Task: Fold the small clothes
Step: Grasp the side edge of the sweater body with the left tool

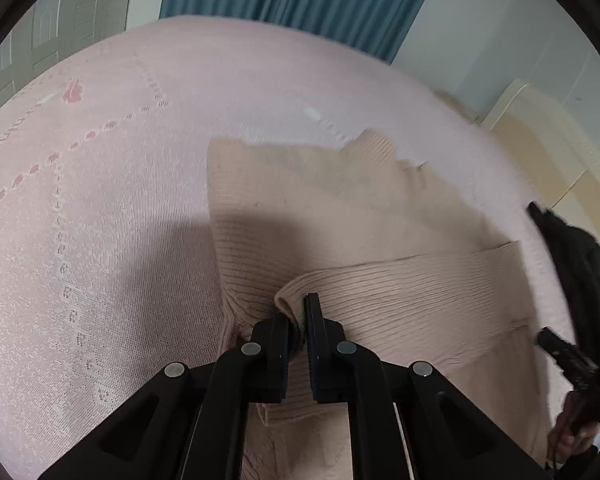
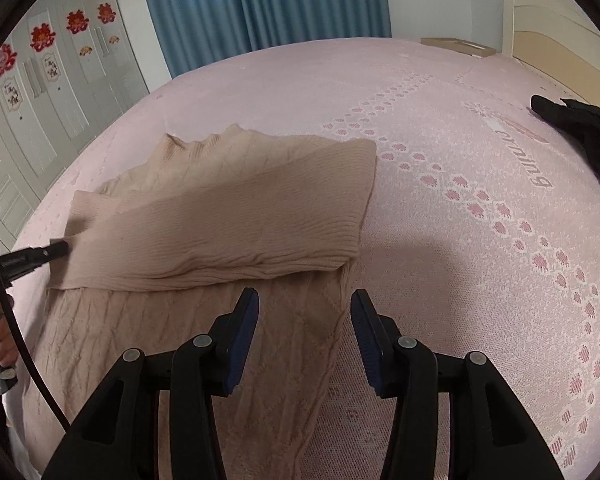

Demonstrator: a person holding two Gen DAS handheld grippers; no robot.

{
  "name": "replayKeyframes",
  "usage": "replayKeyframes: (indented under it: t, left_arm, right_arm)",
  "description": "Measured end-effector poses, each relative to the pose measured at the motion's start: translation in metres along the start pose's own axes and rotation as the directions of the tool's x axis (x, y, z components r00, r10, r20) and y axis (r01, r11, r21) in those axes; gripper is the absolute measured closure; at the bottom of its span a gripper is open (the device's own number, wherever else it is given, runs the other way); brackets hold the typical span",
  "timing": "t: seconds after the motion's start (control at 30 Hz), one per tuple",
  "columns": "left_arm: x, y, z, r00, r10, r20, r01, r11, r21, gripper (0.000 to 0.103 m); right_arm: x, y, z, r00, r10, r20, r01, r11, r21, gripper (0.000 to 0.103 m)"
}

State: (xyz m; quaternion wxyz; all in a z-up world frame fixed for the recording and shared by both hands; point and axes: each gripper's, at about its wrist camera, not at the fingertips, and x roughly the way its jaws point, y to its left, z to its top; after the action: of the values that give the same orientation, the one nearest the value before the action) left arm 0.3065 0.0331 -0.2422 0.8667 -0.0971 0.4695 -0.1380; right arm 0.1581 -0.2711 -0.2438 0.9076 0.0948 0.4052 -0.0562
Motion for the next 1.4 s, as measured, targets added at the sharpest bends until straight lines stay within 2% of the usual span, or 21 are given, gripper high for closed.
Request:
replayKeyframes:
  t: [0.07,0.23,0.4,0.5,0.63,0.8,0.93,1.0,1.1,1.13,1.17,1.2,1.33,1.37,1.4]
  left_arm:
    - [0.002,0.000,0.004,1.000,0.001,0.005,-0.001,1.000,0.003,0.096]
    - [-0.019,-0.004,0.029,0.990,-0.054,0.131,0.051,0.998,0.022,0.098]
    - [-0.028,-0.012,0.062,0.975,-0.045,0.218,0.035,0.998,0.048,0.098]
    - [-0.017,-0.011,0.072,0.981,-0.029,0.192,0.021,0.999,0.045,0.098]
    - [0.004,0.001,0.054,0.994,-0.001,0.112,-0.001,1.000,0.019,0.097]
    - [0.009,0.011,0.033,0.996,-0.007,0.088,0.005,1.000,0.020,0.093]
    - [0.005,0.010,0.029,0.996,-0.001,0.090,-0.003,0.999,0.040,0.090]
    - [0.001,0.009,0.028,0.996,0.008,0.090,-0.012,0.999,0.046,0.085]
    - [-0.004,0.009,0.030,0.996,-0.013,0.089,0.010,0.999,0.034,0.076]
    - [-0.002,0.011,0.032,0.996,-0.014,0.085,0.011,1.000,0.026,0.069]
    - [-0.001,0.012,0.032,0.997,-0.014,0.078,0.012,1.000,0.024,0.055]
    - [0.002,0.013,0.033,0.998,-0.010,0.062,0.009,1.000,0.023,0.051]
    - [0.007,0.018,0.029,0.997,-0.037,0.067,0.038,0.999,-0.009,0.054]
    - [0.008,0.019,0.028,0.997,-0.037,0.067,0.039,0.999,-0.017,0.065]
    - [0.007,0.019,0.028,0.997,-0.031,0.068,0.033,0.999,-0.021,0.071]
  right_arm:
    - [-0.002,0.002,0.003,1.000,-0.009,0.008,0.009,1.000,-0.012,0.056]
    - [-0.009,0.003,0.014,0.999,-0.016,0.041,0.017,0.999,-0.032,0.056]
    - [-0.004,0.005,0.031,0.997,-0.039,0.067,0.042,0.998,-0.041,0.056]
    - [0.003,0.008,0.040,0.995,-0.053,0.081,0.057,0.997,-0.044,0.056]
    - [0.022,0.010,0.044,0.992,-0.101,0.072,0.105,0.993,-0.057,0.056]
    - [0.052,0.003,0.043,0.988,-0.153,-0.006,0.153,0.987,-0.048,0.055]
    - [0.054,-0.003,0.045,0.989,-0.149,-0.020,0.149,0.989,-0.021,0.047]
    - [0.047,-0.006,0.046,0.990,-0.138,-0.014,0.138,0.990,-0.007,0.047]
    - [0.038,-0.006,0.046,0.991,-0.136,0.004,0.136,0.991,-0.009,0.046]
    - [0.037,-0.005,0.046,0.990,-0.140,0.006,0.140,0.990,-0.013,0.046]
    - [0.036,-0.005,0.045,0.990,-0.139,0.002,0.139,0.990,-0.017,0.046]
    - [0.035,-0.004,0.045,0.991,-0.135,-0.001,0.134,0.991,-0.019,0.046]
    - [0.027,-0.001,0.039,0.992,-0.125,0.008,0.125,0.992,-0.025,0.046]
    - [0.026,-0.001,0.038,0.992,-0.123,0.008,0.124,0.992,-0.024,0.046]
    - [0.025,-0.002,0.036,0.993,-0.122,0.007,0.122,0.992,-0.020,0.046]
